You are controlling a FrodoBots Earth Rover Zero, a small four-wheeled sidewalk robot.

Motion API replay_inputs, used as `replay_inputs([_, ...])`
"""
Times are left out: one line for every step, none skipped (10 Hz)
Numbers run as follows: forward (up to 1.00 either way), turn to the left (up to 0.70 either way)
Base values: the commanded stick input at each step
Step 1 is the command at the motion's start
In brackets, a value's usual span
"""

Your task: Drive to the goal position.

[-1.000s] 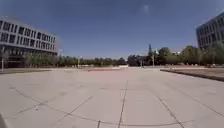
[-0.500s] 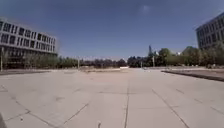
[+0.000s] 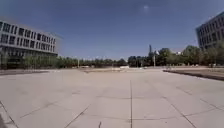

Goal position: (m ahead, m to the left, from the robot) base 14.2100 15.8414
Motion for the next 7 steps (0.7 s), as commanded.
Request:
replay_inputs([0.70, 0.00])
replay_inputs([0.70, 0.00])
replay_inputs([0.70, 0.00])
replay_inputs([0.70, 0.00])
replay_inputs([0.70, 0.00])
replay_inputs([0.70, 0.00])
replay_inputs([0.70, 0.00])
